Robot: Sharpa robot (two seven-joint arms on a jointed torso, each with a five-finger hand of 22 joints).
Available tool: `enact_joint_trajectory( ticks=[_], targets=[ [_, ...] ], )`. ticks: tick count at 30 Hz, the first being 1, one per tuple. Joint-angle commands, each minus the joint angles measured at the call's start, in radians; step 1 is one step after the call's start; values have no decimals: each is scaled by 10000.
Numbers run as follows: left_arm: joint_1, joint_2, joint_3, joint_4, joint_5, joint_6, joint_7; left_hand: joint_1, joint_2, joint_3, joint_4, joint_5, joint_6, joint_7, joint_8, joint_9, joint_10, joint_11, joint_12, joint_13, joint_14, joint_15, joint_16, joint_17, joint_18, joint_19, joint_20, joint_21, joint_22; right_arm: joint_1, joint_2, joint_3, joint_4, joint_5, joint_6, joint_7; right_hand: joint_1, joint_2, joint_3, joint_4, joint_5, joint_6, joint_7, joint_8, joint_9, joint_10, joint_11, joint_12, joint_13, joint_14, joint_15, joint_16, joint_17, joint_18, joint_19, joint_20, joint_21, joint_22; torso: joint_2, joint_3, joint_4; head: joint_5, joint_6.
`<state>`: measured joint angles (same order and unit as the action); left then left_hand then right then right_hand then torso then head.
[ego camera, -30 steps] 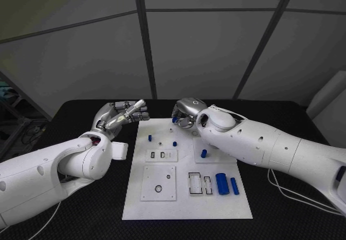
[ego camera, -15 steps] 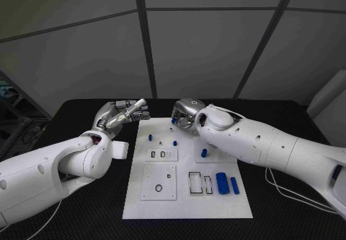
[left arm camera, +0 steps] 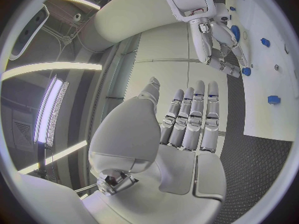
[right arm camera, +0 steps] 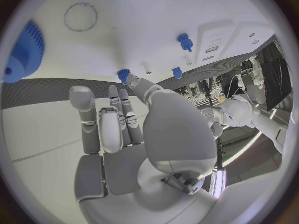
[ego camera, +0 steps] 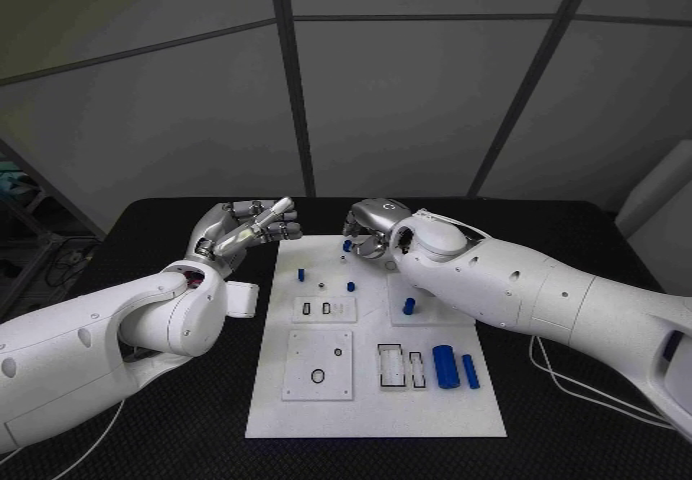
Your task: Assemble the parts on the task board
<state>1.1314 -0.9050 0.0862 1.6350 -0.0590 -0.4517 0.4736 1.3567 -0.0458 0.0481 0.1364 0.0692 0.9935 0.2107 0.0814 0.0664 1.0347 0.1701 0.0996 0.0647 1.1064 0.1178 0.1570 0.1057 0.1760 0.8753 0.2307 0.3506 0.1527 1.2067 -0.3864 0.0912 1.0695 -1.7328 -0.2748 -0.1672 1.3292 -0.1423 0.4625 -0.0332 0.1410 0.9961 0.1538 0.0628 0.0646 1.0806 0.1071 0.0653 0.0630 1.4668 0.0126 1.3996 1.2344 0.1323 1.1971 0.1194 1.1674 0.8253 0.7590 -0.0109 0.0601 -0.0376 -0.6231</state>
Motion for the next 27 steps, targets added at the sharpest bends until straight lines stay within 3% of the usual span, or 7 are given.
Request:
enact_joint_trajectory(
  ticks=[1,10,14,18,20,22,27],
  targets=[
    [19,-9,11,14,-76,117,13,-75,49,17,-50,-33,20,56,-31,-8,-65,-16,-36,-12,-28,57,-52,12,57,-7,37,-2,-9,19,-208,3,327,49,-354,50,1,-141,-66,4,-65,-82,-2,-15,11,-57,-9,-3,5,417,81,-67,-30,73,-95,1,-52,-11,2,10,-7,5,-8],
    [18,-77,10,-25,-76,155,0,-76,52,15,-56,-33,24,56,-35,-7,-66,-15,-41,-12,-32,59,-63,11,56,-18,40,-9,-13,19,-1845,17,2074,596,-954,-179,-89,-143,-150,150,-3,149,23,82,75,556,-121,358,93,391,-3,-101,-91,56,9,-15,60,150,-13,8,-44,-18,34],
    [17,-93,9,-58,-76,212,-11,-80,66,8,-73,-32,65,40,-35,-1,-17,-28,-30,-2,-22,57,-86,15,57,-40,45,-20,-23,52,-2822,90,2813,1586,-725,-303,-387,-379,-398,374,32,298,14,110,95,1387,-256,776,257,483,-95,129,300,14,166,-76,218,399,-17,16,-110,-7,58],
    [16,-93,8,-90,-76,256,-32,-97,79,-9,-92,-33,117,25,-37,5,64,-46,-10,9,0,49,-113,23,62,-61,49,-29,-33,69,-3591,168,3186,2491,-272,-506,-568,-795,-1249,556,405,-49,-149,27,42,2940,-569,1920,960,631,-353,555,1048,-87,514,-310,547,937,-12,41,-189,-10,92],
    [15,-90,8,-104,-76,268,-39,-100,84,-12,-96,-33,129,22,-38,6,84,-50,-5,12,6,47,-119,25,63,-64,49,-30,-36,72,-3799,183,3228,2715,-89,-599,-304,-626,-2269,787,836,-169,-155,164,90,2797,-693,3063,2026,690,-440,778,1432,-138,711,-455,729,1235,-14,50,-224,-2,108],
    [15,-76,8,-116,-76,282,-45,-100,84,-12,-96,-33,129,22,-38,6,84,-50,-5,12,6,47,-119,25,63,-64,49,-30,-36,75,-3946,193,3231,2869,80,-690,-48,-586,-3217,1058,1086,-335,-99,271,114,2728,-742,5496,4362,766,-476,1029,1899,-257,897,-381,938,1591,-13,61,-248,-8,117],
    [13,-41,7,-142,-76,305,-55,-100,84,-12,-96,-33,129,22,-38,6,84,-50,-5,12,6,47,-119,25,63,-64,49,-30,-36,76,-3992,201,3102,3015,365,-820,551,-223,-4014,1802,1178,-571,-112,644,167,2351,-604,10254,9348,874,-268,1360,2563,-337,1116,-323,1270,2136,0,70,-238,-48,140]
  ],
)
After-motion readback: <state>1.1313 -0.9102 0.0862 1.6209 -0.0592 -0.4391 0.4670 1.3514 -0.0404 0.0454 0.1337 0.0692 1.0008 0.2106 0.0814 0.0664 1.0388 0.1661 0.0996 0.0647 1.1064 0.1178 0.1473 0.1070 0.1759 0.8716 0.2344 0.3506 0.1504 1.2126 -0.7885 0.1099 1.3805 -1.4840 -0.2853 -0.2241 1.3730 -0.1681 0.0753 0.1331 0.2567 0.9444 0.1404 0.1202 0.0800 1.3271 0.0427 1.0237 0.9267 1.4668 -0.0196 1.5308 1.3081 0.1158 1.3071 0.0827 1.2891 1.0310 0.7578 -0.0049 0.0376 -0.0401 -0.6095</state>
